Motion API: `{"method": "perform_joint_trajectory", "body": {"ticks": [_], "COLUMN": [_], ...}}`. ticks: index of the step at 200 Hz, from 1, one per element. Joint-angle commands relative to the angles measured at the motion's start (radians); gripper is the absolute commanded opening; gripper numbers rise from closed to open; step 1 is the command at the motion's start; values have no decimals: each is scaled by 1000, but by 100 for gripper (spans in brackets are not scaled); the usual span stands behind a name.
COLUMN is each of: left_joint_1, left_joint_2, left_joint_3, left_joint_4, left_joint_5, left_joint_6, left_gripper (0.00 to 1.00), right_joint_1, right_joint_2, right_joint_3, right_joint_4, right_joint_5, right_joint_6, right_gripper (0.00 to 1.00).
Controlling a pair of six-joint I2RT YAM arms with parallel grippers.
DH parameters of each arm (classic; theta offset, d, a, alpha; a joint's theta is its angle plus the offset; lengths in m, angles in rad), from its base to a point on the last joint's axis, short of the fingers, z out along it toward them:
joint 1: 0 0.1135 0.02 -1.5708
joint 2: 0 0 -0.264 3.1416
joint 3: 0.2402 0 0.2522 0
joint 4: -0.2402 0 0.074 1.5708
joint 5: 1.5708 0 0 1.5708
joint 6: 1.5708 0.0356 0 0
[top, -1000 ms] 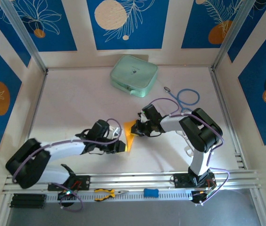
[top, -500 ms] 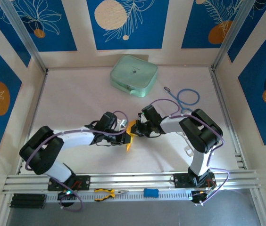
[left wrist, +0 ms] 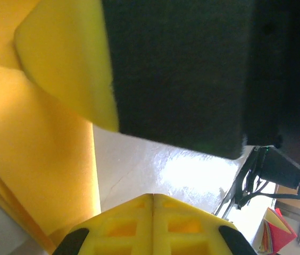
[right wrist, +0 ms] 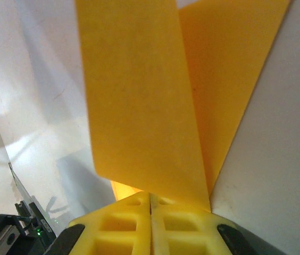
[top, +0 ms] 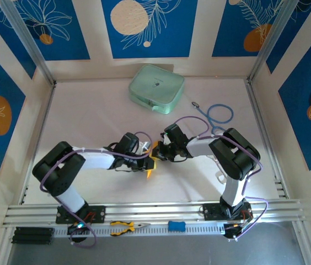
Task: Fold a paper plane with a square sheet of paper (pick it up from the middle)
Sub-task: Fold the wing at the bottom-center of the table.
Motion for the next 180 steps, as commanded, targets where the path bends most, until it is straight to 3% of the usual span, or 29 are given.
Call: {"method": "perform_joint_trajectory", "body": {"ticks": [1,65,101,180], "left_joint_1": [6,7,11,10], "left_joint_2": [20,-15,-87,15], "left_joint_3": [-34,-37,-18,-49], "left_joint_4": [52,73,-42,1], "left_joint_5": [34,38,-58,-36], "left_joint_6": [-18,-5,64,43], "left_gripper": [1,3,6,3], "right_joint_1": [18,22,22,23], "right_joint_2": [40,41,39,37], "right_joint_3": [-61,-71,-63,-66], "right_joint_4": [-164,-153,-167,-168], "right_joint_5": [65,76,79,92], "right_joint_6": [12,15,14,21], "right_gripper": [9,9,8,8]}}
